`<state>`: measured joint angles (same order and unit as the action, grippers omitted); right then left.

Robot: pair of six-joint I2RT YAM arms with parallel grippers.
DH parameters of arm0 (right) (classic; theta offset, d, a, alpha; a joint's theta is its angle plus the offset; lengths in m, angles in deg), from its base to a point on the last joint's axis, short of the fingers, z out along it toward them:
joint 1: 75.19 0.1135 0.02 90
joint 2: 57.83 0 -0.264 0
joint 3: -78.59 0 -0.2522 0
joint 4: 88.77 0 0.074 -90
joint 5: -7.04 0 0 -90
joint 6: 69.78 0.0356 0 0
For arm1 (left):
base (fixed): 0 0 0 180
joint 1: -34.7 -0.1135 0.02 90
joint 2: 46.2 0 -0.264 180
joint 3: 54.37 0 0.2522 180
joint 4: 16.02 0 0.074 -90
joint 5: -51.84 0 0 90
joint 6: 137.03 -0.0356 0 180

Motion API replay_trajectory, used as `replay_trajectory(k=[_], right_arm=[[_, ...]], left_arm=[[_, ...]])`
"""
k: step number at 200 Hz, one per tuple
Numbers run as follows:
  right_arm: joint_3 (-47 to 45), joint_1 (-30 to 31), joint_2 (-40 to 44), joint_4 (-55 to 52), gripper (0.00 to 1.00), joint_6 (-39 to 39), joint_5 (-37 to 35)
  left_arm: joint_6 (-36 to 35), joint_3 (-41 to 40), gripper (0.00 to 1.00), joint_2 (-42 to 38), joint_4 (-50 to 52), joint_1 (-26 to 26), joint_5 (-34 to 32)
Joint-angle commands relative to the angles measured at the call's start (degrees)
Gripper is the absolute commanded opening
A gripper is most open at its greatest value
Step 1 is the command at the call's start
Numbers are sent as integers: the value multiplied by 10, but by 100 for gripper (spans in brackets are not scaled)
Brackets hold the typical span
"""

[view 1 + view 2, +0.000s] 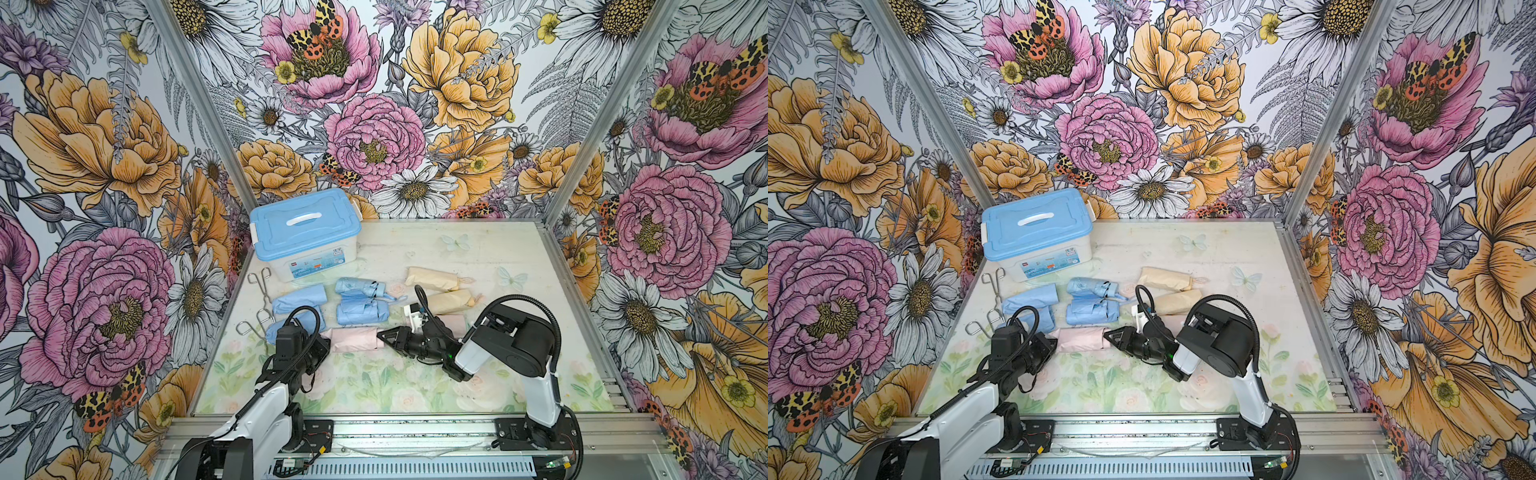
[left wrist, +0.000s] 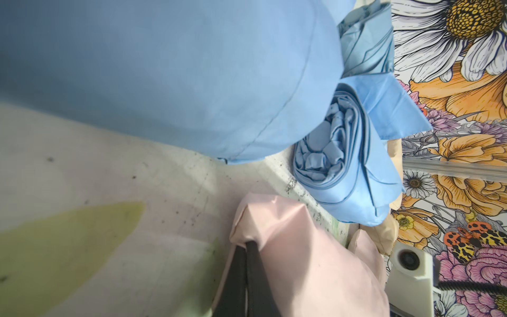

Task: Take umbrellas out of sleeves
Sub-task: Take out the umbrella from the umbrella sleeve.

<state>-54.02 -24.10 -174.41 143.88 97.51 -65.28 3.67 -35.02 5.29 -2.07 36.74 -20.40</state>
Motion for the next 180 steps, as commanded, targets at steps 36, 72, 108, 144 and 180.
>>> replay_trajectory(k=[36, 72, 108, 144, 180], right_arm=[[-17, 7, 12, 44, 15, -12, -8], [-16, 7, 17, 44, 10, -13, -9], [-15, 7, 17, 44, 3, -11, -7], [-13, 5, 17, 44, 0, -8, -8], [-15, 4, 18, 44, 0, -7, -9]], left_arm=[[0, 10, 0, -14, 15, 3, -18], [3, 13, 0, -16, 12, 0, -25], [3, 13, 0, -29, 20, -7, -30], [11, 3, 0, -52, 27, -27, -28], [17, -1, 0, -88, 48, -49, -27]])
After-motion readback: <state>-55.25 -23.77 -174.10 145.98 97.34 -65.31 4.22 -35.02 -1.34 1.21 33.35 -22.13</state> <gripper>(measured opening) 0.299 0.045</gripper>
